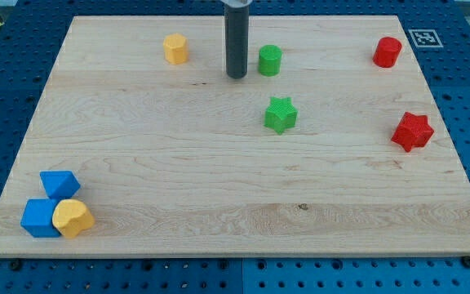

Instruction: Drag the hexagon towards the group of blocks

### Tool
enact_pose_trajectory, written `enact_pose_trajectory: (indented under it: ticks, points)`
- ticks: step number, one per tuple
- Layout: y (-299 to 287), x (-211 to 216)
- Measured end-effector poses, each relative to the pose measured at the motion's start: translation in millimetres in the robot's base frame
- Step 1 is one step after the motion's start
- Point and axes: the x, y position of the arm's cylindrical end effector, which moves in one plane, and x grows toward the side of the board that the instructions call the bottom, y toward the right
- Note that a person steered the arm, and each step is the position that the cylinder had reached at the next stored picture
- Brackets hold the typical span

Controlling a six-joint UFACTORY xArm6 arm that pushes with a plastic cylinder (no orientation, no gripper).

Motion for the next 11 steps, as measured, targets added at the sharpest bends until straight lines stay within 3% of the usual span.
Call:
enact_pose_trajectory:
  ticks: [3, 5, 7, 8, 11]
  points:
    - [-15.8, -67.2]
    - [-83.6, -56.6]
    - [-111.7, -63.3]
    - [-115.3, -38.5]
    - [-115.3, -17.7]
